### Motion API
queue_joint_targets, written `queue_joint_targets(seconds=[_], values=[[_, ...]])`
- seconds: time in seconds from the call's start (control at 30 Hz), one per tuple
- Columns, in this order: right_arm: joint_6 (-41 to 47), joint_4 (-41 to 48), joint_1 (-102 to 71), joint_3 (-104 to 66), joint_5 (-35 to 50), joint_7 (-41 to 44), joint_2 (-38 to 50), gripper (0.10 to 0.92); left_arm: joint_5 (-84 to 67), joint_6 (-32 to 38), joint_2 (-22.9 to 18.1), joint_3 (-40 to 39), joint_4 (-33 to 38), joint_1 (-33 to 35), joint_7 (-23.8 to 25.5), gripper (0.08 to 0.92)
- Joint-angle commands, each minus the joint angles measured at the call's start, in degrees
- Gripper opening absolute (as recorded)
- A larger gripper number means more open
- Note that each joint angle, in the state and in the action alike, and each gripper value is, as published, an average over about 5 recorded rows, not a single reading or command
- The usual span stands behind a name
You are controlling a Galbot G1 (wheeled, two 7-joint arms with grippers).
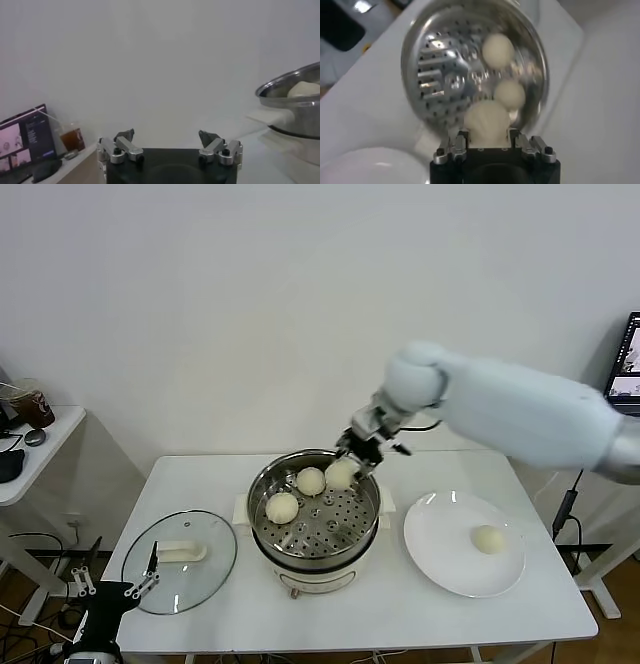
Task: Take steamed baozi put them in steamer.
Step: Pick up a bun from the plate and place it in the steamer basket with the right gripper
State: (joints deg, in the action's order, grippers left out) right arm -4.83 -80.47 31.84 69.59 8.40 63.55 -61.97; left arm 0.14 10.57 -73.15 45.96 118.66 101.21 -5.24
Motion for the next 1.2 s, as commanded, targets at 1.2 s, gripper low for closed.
queue_joint_targets(seconds=[1.2], values=[[-20.0, 2.4, 0.6, 3.2, -9.0, 0.9, -6.7, 0.797, -0.7, 0.3, -0.3, 1.4, -1.0, 0.2, 0.1, 0.823]])
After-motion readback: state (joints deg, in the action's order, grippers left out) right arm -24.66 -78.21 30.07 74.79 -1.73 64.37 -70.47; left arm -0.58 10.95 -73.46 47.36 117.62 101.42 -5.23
